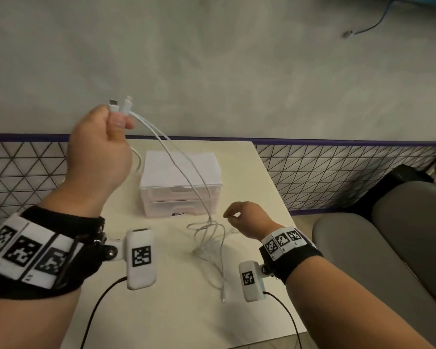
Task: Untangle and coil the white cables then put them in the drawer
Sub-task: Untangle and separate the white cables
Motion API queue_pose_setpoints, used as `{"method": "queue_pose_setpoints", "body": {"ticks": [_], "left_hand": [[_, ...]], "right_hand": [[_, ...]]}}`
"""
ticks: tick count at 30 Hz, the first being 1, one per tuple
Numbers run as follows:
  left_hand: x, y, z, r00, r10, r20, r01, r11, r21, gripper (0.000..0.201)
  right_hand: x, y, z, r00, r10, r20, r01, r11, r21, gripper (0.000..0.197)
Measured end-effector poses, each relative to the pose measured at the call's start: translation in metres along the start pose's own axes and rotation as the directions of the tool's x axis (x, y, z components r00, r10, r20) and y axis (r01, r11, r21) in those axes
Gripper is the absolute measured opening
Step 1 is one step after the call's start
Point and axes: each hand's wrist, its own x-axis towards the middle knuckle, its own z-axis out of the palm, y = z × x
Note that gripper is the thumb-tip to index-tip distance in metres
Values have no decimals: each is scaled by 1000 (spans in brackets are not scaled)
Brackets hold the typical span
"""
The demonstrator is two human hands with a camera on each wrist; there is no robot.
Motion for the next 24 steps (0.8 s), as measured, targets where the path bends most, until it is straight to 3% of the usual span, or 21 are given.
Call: {"method": "queue_pose_setpoints", "body": {"ticks": [3, 6, 9, 11, 13, 15, 17, 21, 24], "left_hand": [[-6, 3, 4, 975, 46, 219, -40, 999, -32, 30], [-18, 7, 11, 901, 133, 412, -84, 987, -135, 28], [-26, 12, 13, 843, 231, 486, -126, 963, -240, 24], [-28, 14, 12, 874, 237, 423, -107, 945, -309, 23], [-22, 12, 5, 941, 162, 297, -43, 927, -372, 25], [-15, 4, -4, 976, 61, 208, 31, 910, -414, 28], [-11, -8, -8, 986, -6, 167, 82, 888, -452, 29], [-15, -22, 3, 989, -105, 101, 138, 891, -433, 29], [-20, -25, 10, 987, -116, 107, 141, 953, -268, 29]], "right_hand": [[0, -16, 0, 998, -45, -45, 51, 987, 154, 64], [2, -48, -8, 987, -150, -60, 162, 909, 385, 110], [12, -71, -9, 992, -117, -52, 127, 886, 446, 126], [21, -71, 1, 996, -90, -23, 92, 922, 377, 107], [25, -59, 15, 999, -48, 9, 45, 970, 237, 76], [25, -42, 27, 1000, 23, 18, -26, 985, 169, 59], [23, -29, 32, 997, 48, 55, -56, 987, 153, 43], [21, -24, 29, 983, -26, 180, 22, 999, 24, 19], [20, -32, 10, 996, 4, 90, -28, 966, 259, 11]]}}
